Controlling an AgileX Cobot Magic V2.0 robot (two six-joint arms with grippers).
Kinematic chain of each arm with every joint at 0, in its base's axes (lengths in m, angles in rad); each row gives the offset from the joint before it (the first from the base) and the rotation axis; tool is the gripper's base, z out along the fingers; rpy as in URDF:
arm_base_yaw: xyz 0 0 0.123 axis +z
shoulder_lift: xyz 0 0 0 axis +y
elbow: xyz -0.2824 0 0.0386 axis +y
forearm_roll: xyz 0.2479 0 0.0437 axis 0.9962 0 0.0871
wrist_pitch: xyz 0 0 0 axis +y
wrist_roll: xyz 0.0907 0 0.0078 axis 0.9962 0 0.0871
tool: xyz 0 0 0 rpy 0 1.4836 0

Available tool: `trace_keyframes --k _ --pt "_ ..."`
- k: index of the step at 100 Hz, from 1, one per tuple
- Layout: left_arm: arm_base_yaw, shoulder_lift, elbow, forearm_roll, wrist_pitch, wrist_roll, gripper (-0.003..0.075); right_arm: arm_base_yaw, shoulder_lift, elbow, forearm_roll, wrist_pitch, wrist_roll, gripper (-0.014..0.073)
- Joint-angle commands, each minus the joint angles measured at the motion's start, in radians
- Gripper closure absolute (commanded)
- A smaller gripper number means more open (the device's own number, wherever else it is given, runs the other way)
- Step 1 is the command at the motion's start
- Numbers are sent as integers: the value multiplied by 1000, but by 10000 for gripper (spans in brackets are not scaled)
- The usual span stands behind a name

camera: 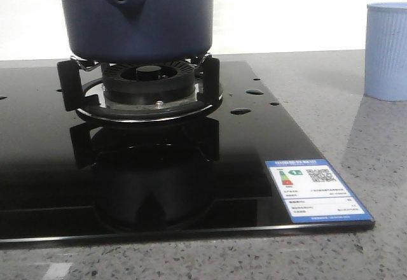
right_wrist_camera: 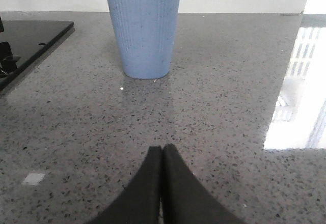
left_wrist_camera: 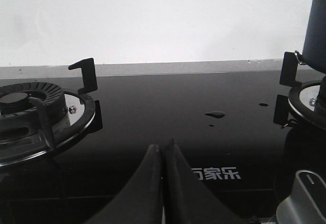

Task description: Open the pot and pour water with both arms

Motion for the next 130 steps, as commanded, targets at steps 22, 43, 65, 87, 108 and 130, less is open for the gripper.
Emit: trace_keyframes --k 22,43,65,87,108,130 --pt "0 -30 10 -8 -78 -7 741 3 -10 27 -7 -100 -8 653" --pt "0 -30 10 -8 -78 -7 741 3 -10 27 60 -105 -8 653" --pt "0 -30 10 -70 -107 -7 741 3 -10 27 138 -110 -8 653" --pt "0 -30 10 -199 -111 -7 741 3 -10 27 194 -174 -8 653" --pt "0 -30 10 -324 -113 -7 741 3 -10 27 295 -183 -8 653" --pt "0 -30 5 -631 -120 -7 741 3 -10 25 589 -223 -8 653"
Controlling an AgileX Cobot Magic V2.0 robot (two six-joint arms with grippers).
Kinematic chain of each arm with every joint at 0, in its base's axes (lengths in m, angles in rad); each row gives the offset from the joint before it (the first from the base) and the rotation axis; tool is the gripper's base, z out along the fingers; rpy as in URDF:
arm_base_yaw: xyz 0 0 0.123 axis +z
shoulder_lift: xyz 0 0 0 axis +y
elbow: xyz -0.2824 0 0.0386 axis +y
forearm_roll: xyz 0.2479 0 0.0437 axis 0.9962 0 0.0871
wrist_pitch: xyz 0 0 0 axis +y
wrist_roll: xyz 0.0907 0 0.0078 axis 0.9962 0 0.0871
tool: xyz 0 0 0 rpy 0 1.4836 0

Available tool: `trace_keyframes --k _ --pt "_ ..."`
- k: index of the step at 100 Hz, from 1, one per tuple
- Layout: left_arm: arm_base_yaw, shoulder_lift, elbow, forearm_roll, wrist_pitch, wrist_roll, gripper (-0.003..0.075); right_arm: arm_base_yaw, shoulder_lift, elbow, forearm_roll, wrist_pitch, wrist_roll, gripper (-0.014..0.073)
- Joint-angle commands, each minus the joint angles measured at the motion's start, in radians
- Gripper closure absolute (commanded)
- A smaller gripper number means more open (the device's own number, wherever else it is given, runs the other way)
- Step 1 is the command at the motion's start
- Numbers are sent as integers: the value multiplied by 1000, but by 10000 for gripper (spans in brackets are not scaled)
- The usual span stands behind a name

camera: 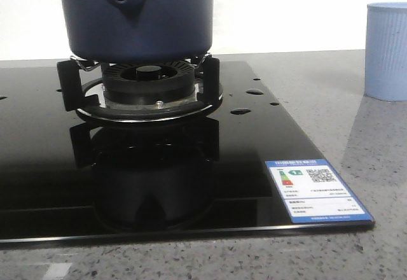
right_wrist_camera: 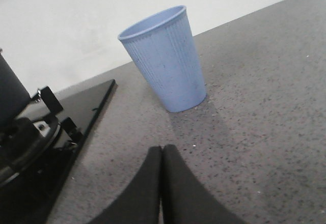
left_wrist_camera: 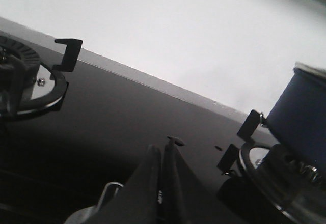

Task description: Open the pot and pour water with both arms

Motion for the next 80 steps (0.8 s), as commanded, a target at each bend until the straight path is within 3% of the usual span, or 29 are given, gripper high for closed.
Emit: trace_keyframes --k 1,13,20,39,52,70,80 --pt "0 -30 5 -143 -79 -7 741 3 -10 25 125 -115 -8 653" --pt "0 -30 -27 -160 -79 5 741 3 -10 -6 163 -86 -8 653" --pt "0 -28 -73 -120 -44 33 741 3 -10 -42 118 -30 -24 652" --pt "0 34 -301 46 123 149 741 3 18 -180 22 101 -80 652" --pt "0 147 -479 68 263 274 741 3 109 -320 -20 229 -163 652" --pt "-125 264 -616 78 263 321 741 3 299 -532 -31 409 -358 652" --pt "-204 313 -649 119 264 321 741 10 385 -626 -31 461 -388 653"
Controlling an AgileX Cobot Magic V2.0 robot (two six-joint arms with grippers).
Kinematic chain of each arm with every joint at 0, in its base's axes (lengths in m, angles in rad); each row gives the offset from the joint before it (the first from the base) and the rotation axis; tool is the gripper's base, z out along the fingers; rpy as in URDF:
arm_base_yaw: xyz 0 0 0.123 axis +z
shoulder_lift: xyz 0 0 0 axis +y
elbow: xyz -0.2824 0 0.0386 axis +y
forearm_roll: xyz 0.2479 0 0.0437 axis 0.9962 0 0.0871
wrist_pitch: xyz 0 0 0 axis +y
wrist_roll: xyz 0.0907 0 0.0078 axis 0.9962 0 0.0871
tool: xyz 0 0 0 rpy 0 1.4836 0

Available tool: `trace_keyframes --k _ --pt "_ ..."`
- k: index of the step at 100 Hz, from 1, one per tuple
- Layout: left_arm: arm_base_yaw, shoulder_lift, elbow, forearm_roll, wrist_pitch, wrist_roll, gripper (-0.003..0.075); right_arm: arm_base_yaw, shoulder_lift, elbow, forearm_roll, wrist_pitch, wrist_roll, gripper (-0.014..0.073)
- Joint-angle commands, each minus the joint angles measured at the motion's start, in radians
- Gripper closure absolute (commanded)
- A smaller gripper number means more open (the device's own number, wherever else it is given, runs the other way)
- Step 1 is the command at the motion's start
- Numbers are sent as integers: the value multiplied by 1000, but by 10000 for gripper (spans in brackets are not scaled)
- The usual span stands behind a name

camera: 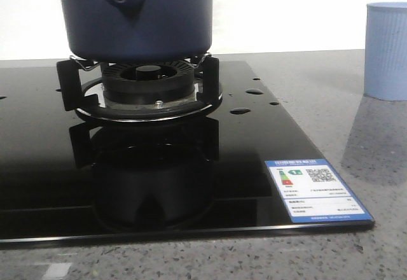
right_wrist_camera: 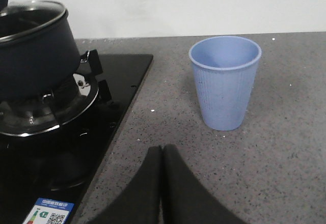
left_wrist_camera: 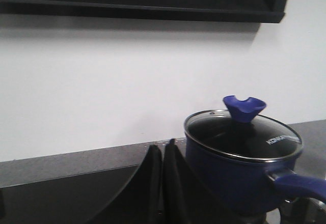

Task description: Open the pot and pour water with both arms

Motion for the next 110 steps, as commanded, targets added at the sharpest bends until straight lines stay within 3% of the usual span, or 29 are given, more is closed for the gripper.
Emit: trace_keyframes --k 1,28,37,49,59,68,83,110 --pt "-61 58 -56 23 -53 5 741 12 88 -106 1 -9 -56 653" --pt "-123 173 -84 31 -49 5 738 33 168 -171 6 -36 -56 648" --pt "-123 207 -84 4 -48 5 708 33 170 -171 37 -36 -56 592" --pt "-123 252 -84 -53 -48 14 548 33 173 -171 92 -37 -56 412" --pt "-123 289 -84 -110 -54 45 334 33 173 -171 104 -48 -56 230" --pt "-123 318 -84 -156 -66 90 208 33 173 -171 104 -59 -56 179" --pt "-125 385 -84 -309 -85 217 228 33 173 -171 104 -75 -56 182" --pt "-201 556 -174 -662 -102 629 230 33 173 -171 106 -83 -56 182"
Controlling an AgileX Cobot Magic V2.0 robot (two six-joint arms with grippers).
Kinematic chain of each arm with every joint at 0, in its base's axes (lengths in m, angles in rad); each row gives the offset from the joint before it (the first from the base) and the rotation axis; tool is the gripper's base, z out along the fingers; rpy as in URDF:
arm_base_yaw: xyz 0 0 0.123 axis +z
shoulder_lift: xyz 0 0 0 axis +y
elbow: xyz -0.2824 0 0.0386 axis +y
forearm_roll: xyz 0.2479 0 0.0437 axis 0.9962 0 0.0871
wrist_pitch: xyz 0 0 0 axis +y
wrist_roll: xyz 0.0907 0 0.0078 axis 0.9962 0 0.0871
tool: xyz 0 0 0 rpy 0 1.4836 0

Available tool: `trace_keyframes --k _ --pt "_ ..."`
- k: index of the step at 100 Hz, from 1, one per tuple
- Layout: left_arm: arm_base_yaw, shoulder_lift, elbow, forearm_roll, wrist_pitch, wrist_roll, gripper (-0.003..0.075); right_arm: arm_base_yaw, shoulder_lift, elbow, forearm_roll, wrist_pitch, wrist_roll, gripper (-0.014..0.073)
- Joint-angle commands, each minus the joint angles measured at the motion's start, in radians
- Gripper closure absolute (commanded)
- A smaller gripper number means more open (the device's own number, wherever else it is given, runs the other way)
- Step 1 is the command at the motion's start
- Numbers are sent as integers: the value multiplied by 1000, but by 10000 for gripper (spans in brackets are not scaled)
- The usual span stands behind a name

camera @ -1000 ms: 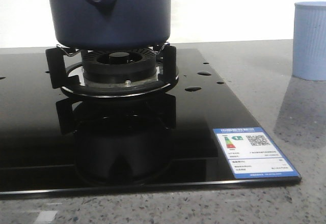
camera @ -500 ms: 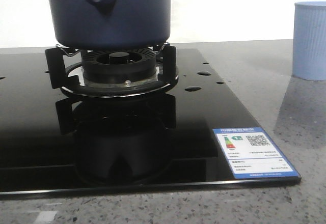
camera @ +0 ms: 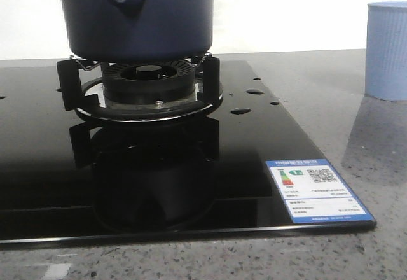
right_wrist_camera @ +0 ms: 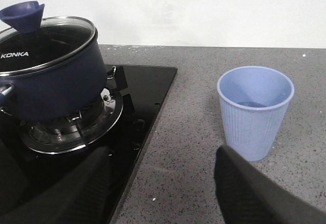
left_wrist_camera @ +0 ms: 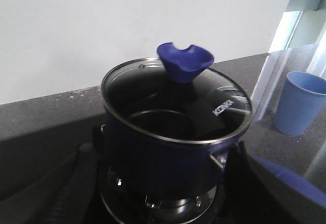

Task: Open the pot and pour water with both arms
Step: 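Grasp the blue knob with the left gripper and lift the glass lid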

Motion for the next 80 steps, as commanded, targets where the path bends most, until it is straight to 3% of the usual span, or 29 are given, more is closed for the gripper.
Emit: trace_keyframes --k 1,18,30,80 --pt "-31 51 -72 -134 -61 140 230 2 14 -36 23 -80 -12 182" --pt "-62 200 -159 -180 -48 216 220 2 14 -36 23 -80 -12 182" --pt "-81 292 -232 -238 -39 293 160 2 14 -36 23 -80 -12 182" --pt "-90 605 -472 -240 33 300 150 2 14 -36 23 -77 -12 182"
